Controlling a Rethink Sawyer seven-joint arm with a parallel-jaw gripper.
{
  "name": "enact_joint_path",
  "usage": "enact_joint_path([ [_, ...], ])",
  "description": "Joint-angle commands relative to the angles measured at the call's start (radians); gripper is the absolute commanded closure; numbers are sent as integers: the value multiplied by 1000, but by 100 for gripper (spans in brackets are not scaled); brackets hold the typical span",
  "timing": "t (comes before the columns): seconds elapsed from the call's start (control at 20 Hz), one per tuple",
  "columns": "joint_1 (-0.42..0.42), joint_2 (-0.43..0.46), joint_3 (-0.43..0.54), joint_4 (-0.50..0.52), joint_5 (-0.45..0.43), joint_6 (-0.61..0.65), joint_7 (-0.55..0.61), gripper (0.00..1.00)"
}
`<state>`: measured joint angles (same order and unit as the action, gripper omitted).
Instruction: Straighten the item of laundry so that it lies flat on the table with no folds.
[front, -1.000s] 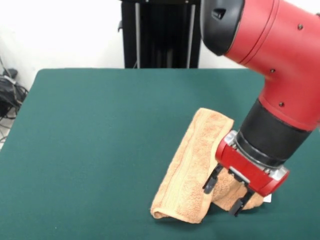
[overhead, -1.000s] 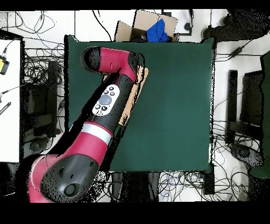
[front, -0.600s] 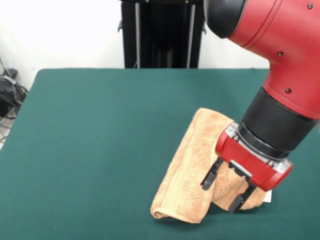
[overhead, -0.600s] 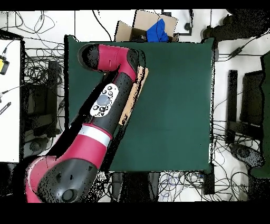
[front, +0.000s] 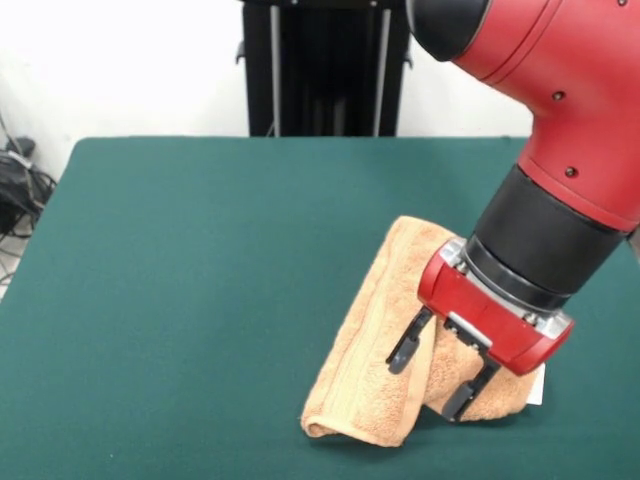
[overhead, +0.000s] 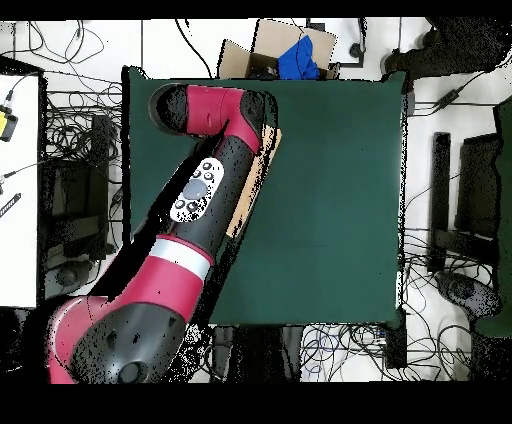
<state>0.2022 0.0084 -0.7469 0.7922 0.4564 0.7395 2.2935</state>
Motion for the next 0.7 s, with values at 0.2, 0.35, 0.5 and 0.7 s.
enact_joint_path([
  [0.2,-15,8,184,93,-2,55,87,0],
  [0.35,-11,23,199,101,-1,22,101,0],
  [0.5,-10,41,212,98,-1,3,113,0],
  [0.7,-3,60,228,102,1,-18,136,0],
])
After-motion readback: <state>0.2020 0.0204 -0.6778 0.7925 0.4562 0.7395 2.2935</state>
